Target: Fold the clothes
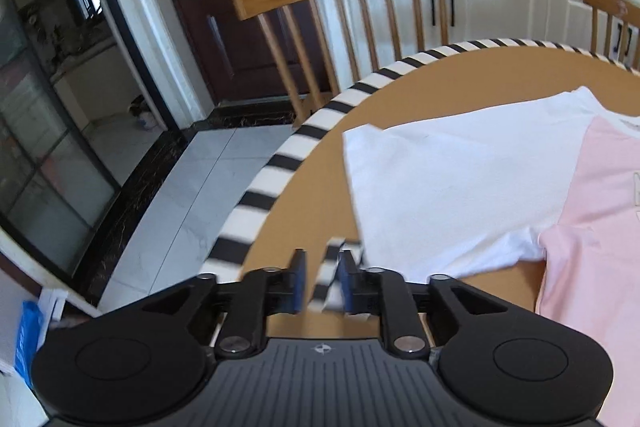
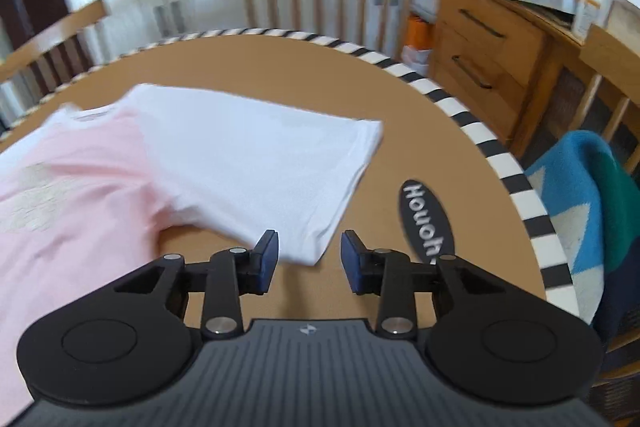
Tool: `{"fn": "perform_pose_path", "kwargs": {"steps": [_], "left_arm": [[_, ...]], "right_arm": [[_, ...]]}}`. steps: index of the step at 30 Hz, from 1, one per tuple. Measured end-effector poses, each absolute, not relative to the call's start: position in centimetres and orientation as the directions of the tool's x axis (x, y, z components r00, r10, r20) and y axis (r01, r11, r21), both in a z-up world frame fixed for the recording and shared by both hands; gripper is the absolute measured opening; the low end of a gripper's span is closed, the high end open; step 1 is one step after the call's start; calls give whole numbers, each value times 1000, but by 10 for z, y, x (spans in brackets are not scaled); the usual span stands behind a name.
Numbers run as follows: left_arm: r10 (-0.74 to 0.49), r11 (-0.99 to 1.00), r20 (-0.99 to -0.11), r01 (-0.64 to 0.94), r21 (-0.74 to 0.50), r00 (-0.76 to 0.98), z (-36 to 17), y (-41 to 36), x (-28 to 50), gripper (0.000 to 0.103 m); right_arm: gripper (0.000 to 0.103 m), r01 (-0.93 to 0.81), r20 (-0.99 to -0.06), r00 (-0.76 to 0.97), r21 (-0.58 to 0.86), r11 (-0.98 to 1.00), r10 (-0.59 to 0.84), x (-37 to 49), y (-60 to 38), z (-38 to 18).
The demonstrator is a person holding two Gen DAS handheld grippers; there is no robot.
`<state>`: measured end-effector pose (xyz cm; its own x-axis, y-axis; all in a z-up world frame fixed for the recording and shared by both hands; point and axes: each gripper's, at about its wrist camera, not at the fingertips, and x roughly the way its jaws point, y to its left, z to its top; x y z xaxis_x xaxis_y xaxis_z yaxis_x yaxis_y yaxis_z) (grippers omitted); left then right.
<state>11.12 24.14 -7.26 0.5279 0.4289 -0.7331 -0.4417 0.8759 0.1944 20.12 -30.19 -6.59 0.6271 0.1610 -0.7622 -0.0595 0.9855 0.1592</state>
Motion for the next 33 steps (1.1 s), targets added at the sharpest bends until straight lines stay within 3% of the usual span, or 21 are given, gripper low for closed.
{"fn": "perform_pose_path", "kwargs": {"steps": [3, 7, 15, 16, 17, 18, 20, 21, 26, 30, 33], "left_arm": [[359, 901, -750, -417, 122, 556, -61, 236, 78, 28], [191, 940, -790, -340, -25, 583, -47, 215, 23, 46], [1, 945, -861, -283, -166, 509, -60, 173, -61, 58], [2, 949, -856, -271, -161, 517, -60, 168, -66, 59], [5, 955, -853, -255, -150, 522, -60, 163, -69, 59], [8, 961, -850, -239, -139, 526, -61, 158, -71, 57], [2, 970, -847, -206, -126, 531, -62, 149, -75, 34], [-44, 968, -855, -190, -164, 516, -64, 146, -75, 2], [-83, 972, -871, -154, -179, 485, -60, 137, -90, 3], [-73, 965, -884, -192, -180, 462, -62, 152, -103, 3], [-77, 952, -889, -232, -200, 451, -61, 166, -112, 8]], "right_arm": [[36, -98, -784, 551, 278, 956, 285, 170, -305, -63], [37, -127, -817, 464, 321, 938, 343, 115, -299, -65], [37, -97, -787, 417, 458, 884, 454, 43, -283, -76], [32, -115, -790, 421, 441, 890, 446, 40, -277, -75], [16, -134, -795, 423, 419, 898, 434, 37, -270, -74], [6, -150, -805, 423, 389, 909, 415, 35, -263, -74], [4, -182, -811, 443, 337, 924, 383, 29, -249, -67], [4, -208, -807, 459, 309, 928, 372, 24, -244, -59], [5, -314, -806, 539, 76, 946, 244, -5, -222, -11], [6, -256, -866, 445, 122, 959, 229, -11, -228, -26], [14, -217, -887, 418, 113, 969, 198, -21, -234, -35]]}}
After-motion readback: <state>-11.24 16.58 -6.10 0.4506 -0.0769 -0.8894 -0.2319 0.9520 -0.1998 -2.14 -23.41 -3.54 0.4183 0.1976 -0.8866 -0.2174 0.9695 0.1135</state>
